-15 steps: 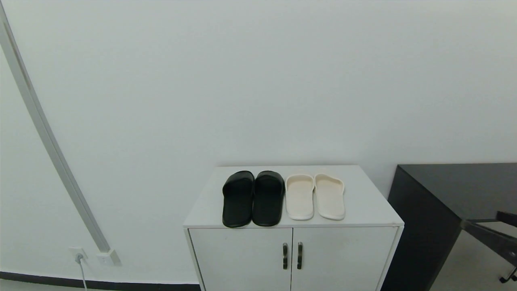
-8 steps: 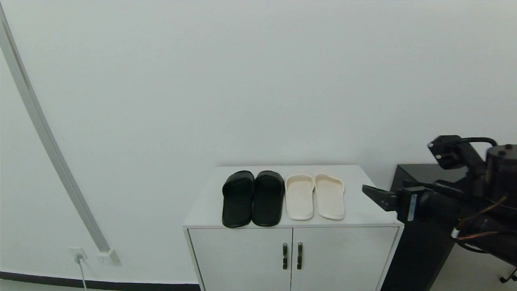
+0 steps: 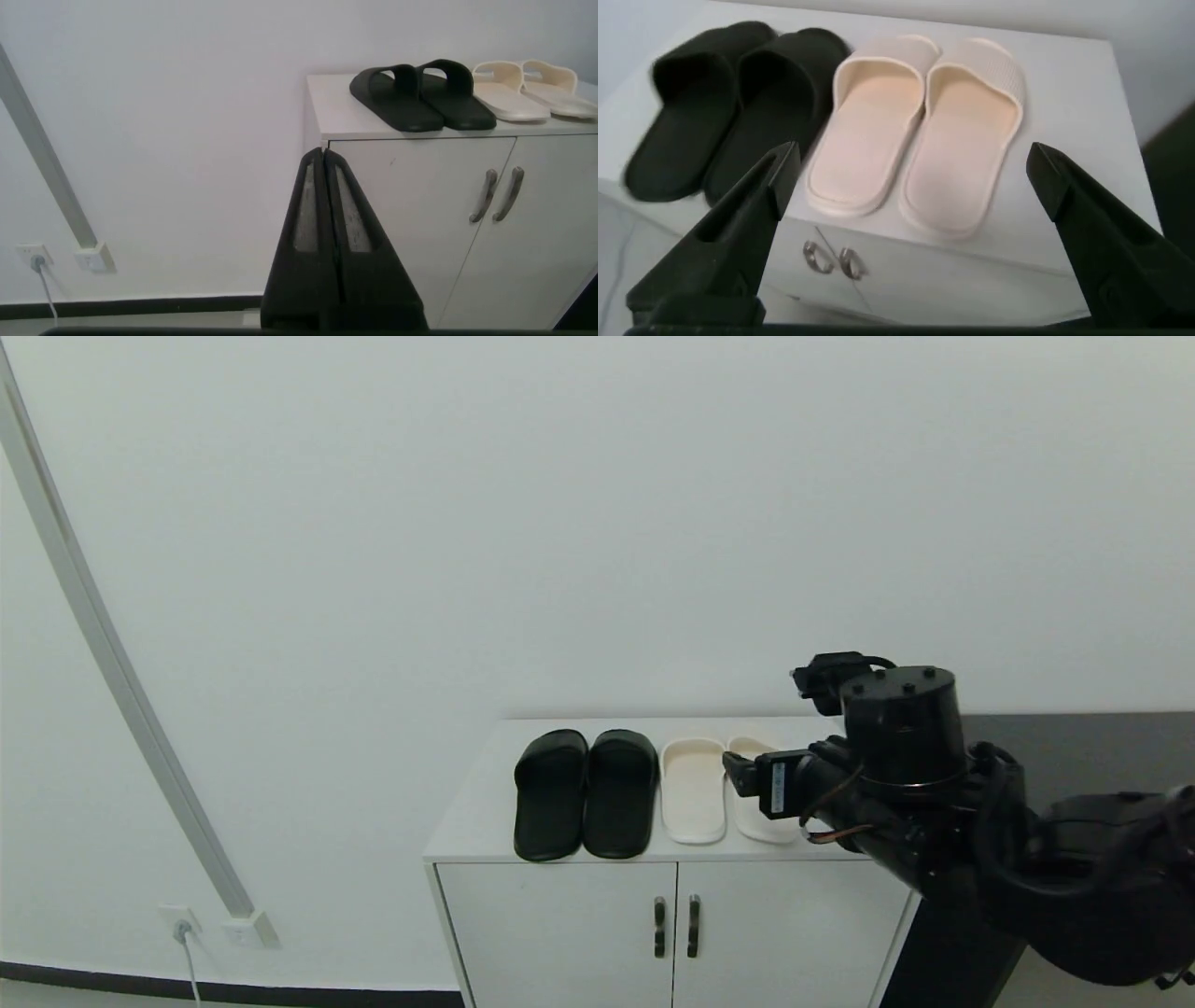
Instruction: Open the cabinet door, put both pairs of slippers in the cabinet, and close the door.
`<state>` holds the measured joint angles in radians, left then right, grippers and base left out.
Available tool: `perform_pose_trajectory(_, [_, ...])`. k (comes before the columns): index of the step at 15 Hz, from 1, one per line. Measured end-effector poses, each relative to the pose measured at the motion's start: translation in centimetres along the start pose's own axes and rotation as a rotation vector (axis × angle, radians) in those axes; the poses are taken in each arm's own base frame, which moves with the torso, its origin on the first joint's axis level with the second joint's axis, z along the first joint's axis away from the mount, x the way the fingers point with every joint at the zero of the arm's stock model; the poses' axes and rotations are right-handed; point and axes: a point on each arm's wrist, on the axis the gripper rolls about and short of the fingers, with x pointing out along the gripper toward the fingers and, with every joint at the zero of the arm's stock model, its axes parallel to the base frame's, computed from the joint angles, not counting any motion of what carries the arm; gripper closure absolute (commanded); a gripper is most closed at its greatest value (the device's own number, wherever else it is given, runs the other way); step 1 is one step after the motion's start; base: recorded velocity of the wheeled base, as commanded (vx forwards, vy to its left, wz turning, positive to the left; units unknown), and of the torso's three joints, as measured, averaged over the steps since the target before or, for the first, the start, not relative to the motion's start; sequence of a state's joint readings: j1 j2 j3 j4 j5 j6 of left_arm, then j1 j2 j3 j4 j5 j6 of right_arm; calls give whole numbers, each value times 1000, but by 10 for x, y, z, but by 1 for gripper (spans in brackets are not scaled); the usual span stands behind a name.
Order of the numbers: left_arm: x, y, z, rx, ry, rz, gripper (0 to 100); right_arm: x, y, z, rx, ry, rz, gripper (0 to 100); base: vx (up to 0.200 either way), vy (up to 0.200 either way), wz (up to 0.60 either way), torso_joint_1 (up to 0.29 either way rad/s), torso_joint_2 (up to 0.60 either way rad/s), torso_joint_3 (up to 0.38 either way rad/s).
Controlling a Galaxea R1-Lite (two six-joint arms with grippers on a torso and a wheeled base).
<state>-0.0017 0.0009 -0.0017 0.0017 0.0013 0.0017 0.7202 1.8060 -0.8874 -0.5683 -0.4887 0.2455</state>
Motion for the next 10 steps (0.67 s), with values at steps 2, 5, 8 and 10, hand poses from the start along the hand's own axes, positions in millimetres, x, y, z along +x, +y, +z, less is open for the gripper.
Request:
perform_pose_trajectory(2, [0,0,0,0,0,0,100,24,11,-6,22,7,-32,0,0,0,0,0,0,0])
perform_pose_trajectory(5, [0,0,0,0,0,0,100,65,21,-16,33,18,-67,0,0,0,0,0,0,0])
perform_pose_trajectory(8, [0,0,0,-2,0,0,100,104,24,-24,43,17,-99,0,0,0,0,0,0,0])
perform_pose_trajectory(10, [0,0,0,-2,0,0,100,122,21,-32,45,25,-123,0,0,0,0,0,0,0])
